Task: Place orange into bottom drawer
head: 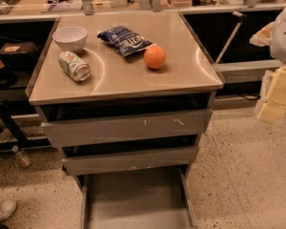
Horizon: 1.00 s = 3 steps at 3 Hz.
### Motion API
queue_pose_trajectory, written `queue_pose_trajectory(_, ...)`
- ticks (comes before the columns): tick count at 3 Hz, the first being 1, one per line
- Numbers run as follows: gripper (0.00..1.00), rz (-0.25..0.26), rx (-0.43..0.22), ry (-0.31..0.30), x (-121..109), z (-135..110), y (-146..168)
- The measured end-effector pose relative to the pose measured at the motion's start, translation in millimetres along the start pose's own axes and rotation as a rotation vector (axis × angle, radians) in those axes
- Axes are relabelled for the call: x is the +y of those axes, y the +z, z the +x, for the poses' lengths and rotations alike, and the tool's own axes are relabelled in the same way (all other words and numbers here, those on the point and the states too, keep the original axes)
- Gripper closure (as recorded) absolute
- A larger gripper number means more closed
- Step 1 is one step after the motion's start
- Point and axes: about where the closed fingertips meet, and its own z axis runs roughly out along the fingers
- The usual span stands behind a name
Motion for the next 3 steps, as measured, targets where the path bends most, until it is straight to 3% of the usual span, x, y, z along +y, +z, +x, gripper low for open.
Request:
queue_pose_trajectory(1,0.00,0.000,0.000,0.000,0,0,0)
queue_pose_trajectory(3,0.00,-0.027,-0.030,0.006,-59,-67,41)
